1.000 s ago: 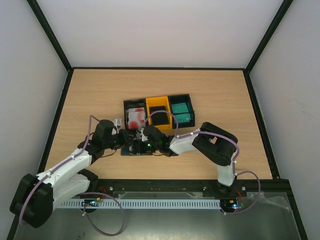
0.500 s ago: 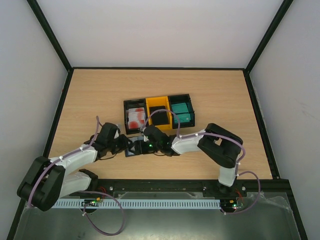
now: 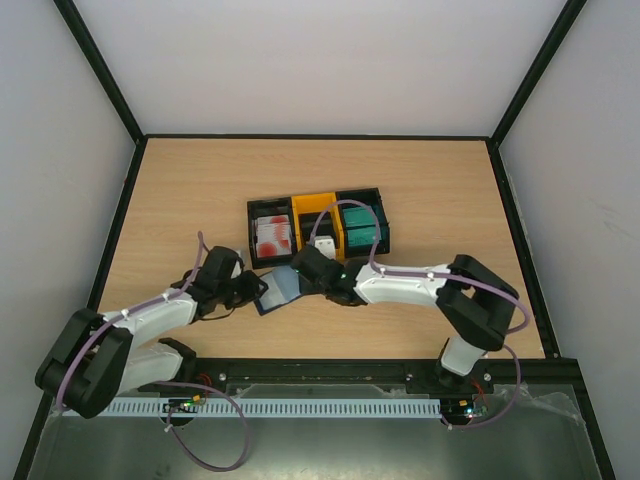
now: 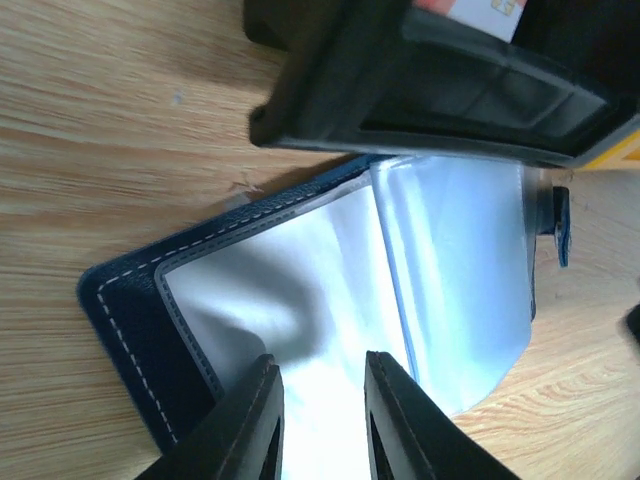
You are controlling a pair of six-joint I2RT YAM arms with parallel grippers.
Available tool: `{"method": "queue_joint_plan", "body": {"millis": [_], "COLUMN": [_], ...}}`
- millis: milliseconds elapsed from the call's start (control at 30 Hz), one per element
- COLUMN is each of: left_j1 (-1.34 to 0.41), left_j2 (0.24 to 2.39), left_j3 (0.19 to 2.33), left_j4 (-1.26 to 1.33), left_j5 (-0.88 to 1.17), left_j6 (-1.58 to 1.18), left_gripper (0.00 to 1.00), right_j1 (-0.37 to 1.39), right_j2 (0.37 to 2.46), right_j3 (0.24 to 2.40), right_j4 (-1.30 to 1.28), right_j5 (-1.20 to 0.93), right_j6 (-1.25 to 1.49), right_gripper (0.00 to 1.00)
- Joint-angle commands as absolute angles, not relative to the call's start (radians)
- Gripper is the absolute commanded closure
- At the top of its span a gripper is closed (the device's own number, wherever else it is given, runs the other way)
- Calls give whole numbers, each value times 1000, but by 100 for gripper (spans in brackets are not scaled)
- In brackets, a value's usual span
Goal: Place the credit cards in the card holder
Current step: Open the card holder at the center of the board.
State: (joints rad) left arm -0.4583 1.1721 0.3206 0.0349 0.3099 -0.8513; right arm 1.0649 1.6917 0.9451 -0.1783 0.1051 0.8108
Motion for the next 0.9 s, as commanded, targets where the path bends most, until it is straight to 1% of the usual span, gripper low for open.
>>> {"method": "queue_joint_plan", "body": {"millis": [0, 133, 233, 367, 433, 500, 600, 700, 767, 867], "left_j1": [-494, -571, -624, -667, -680, -691, -718, -754, -776, -802], "left_j2": [1191, 1212, 1249, 1309, 1349, 1386, 1431, 1484, 1502, 1522], "left_j3": [347, 411, 469, 523, 546, 565, 591, 624, 629, 631], "left_j4": [-7, -23, -63, -72, -92, -107, -119, -157, -169, -160], "left_j5": [297, 240, 159, 101, 50, 7, -26, -64, -80, -72], "left_j6": [-822, -818, -820, -833, -848, -856, -857, -859, -847, -793], "left_gripper": [73, 71, 69, 65, 65, 61, 58, 57, 55, 55], "right_j1": [1060, 993, 944, 915, 911, 909, 903, 900, 901, 899], "right_j2": [1602, 1512, 1447, 1399, 1397, 1403, 1413, 1440, 1457, 1471], "right_j3": [965, 917, 890, 869, 857, 846, 817, 802, 795, 784], "right_j4": [-379, -387, -378, -336, -310, -291, -239, -193, -165, -144], "right_j5": [396, 391, 376, 298, 243, 217, 177, 86, 37, 17], "right_j6": [794, 768, 747, 711, 706, 708, 715, 711, 710, 715], "right_gripper": [39, 36, 34, 31, 31, 31, 30, 30, 30, 30]}}
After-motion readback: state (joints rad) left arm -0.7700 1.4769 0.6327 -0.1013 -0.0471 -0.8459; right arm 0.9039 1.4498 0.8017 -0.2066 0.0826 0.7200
